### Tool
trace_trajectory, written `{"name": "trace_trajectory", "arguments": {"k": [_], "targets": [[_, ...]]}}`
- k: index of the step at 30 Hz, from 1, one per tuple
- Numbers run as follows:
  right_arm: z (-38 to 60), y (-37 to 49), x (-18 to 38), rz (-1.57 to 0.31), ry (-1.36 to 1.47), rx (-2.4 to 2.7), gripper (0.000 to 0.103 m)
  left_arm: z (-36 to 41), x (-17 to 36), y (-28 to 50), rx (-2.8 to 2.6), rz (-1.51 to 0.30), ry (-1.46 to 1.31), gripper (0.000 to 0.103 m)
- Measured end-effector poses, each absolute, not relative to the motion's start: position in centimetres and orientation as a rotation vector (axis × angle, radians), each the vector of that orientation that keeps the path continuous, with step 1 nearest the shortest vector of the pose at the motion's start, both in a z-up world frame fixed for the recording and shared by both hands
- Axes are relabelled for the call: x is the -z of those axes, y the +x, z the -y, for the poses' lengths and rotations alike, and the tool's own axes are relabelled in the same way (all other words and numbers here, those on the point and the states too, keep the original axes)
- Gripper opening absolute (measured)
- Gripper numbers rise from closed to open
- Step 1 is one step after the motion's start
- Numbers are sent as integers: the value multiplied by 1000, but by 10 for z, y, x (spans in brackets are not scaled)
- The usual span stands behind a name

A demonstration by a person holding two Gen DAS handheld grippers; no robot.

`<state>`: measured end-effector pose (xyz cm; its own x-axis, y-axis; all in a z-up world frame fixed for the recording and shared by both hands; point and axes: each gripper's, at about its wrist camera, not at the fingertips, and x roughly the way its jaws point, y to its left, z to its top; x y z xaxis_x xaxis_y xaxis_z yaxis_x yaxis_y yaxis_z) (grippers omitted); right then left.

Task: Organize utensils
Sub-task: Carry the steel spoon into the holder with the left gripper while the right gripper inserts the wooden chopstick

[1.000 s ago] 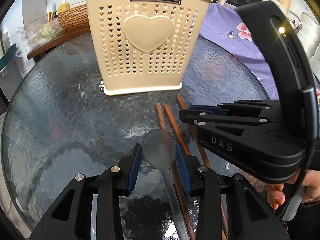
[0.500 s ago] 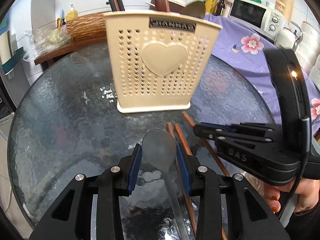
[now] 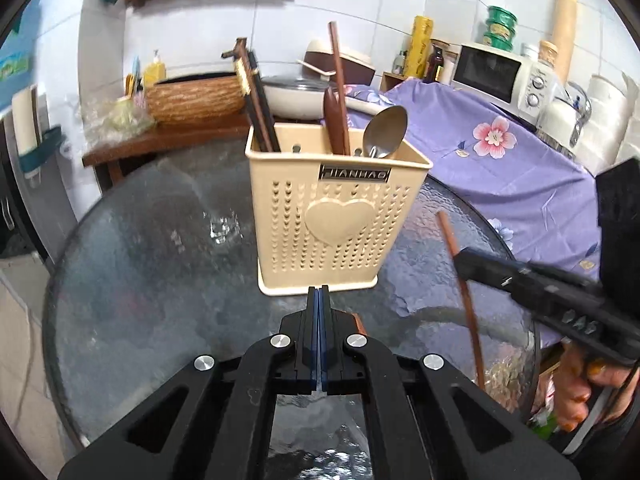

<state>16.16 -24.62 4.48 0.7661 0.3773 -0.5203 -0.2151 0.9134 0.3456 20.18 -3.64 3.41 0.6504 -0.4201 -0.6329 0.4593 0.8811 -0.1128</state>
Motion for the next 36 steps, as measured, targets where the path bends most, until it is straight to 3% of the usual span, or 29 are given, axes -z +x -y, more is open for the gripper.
{"name": "trace_trajectory", "arguments": {"k": [8,10,11,12,24,31,36], "targets": [[250,159,-50,-616,265,-298,7,18,-33,219,444,-737,10,4],[251,160,-49,-622,267,-297,7,17,-29,223,421,-751,20,26],[251,161,-49,-623,273,-296,7,18,-26,224,402,-752,25,48],[250,161,-48,-623,275,-295,7,20,-23,226,392,-753,32,53],[254,160,-49,-617,275,-276,7,72,43,266,351,-918,150,51],[254,162,-48,-620,282,-278,7,77,56,268,351,-932,166,50],[253,163,-47,-623,285,-277,7,81,59,269,331,-918,176,44]]}}
